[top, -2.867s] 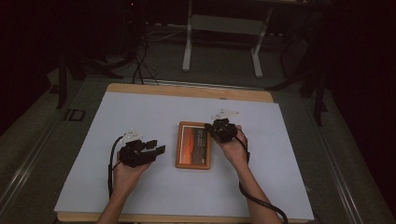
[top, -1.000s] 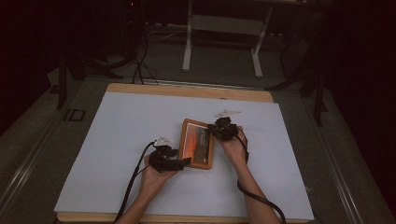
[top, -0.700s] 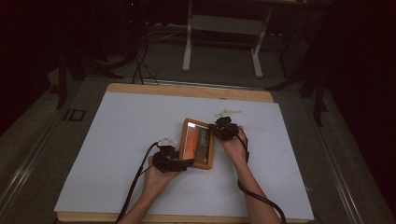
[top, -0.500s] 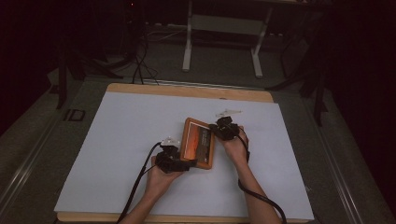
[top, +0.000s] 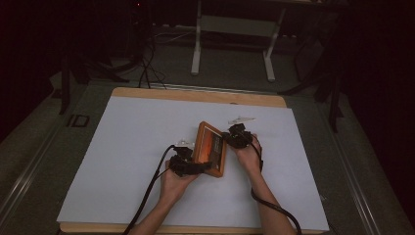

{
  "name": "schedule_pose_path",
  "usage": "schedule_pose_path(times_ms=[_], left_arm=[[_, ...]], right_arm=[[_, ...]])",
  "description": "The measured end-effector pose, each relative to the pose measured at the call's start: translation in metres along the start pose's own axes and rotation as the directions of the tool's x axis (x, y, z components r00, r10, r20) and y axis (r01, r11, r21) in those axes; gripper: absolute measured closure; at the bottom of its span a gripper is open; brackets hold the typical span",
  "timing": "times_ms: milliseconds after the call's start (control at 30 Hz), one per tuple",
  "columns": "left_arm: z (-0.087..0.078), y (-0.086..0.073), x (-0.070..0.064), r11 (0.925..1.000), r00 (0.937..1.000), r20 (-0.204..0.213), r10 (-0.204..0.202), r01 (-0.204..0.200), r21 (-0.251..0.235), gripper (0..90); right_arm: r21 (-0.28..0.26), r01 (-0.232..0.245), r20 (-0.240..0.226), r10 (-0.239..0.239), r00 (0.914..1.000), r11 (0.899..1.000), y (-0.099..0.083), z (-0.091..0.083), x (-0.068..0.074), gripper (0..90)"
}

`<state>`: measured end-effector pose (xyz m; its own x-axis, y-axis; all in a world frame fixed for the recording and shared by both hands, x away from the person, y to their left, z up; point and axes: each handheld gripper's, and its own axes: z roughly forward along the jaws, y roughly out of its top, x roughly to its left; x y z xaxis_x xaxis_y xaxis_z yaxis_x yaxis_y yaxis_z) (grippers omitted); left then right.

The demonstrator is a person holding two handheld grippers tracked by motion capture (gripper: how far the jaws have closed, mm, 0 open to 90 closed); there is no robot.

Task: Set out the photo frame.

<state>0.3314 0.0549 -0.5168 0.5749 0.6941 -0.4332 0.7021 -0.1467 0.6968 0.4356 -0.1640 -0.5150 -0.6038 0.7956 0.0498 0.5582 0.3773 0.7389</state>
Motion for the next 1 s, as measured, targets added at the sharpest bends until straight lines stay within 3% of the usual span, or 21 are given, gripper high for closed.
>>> schedule_pose_path(times_ms=[167,433,600,700,800,1000], left_arm=[[0.004,0.003,-0.002,0.9999,0.9997,-0.022,-0.014,0.014,0.009,46.1],[0.003,0.005,-0.002,0.9996,0.9996,-0.004,-0.027,0.027,0.003,50.4],[0.004,0.01,-0.009,0.9997,0.9996,-0.02,0.019,-0.019,0.013,52.1],[0.005,0.013,-0.014,0.9982,0.9978,-0.036,0.055,-0.054,0.026,52.8],[0.005,0.014,-0.015,0.9978,0.9973,-0.038,0.063,-0.062,0.025,53.2],[0.006,0.016,-0.019,0.9955,0.995,-0.043,0.09,-0.089,0.032,54.6]], right_arm=[[-0.002,-0.001,0.0,0.001,1.0,1.0,0.0,0.0,0.0,89.9],[-0.008,0.011,-0.006,-0.011,0.9999,1.0,-0.002,-0.005,0.0,85.0],[-0.041,0.024,-0.007,-0.024,0.9997,0.999,0.0,-0.02,-0.003,80.3],[-0.08,0.03,-0.015,-0.031,0.9994,0.996,0.003,-0.037,-0.006,75.5],[-0.093,0.028,-0.023,-0.03,0.9993,0.995,0.004,-0.044,-0.008,74.2],[-0.102,0.019,-0.097,-0.029,0.9949,0.995,0.004,-0.06,-0.017,65.5]])
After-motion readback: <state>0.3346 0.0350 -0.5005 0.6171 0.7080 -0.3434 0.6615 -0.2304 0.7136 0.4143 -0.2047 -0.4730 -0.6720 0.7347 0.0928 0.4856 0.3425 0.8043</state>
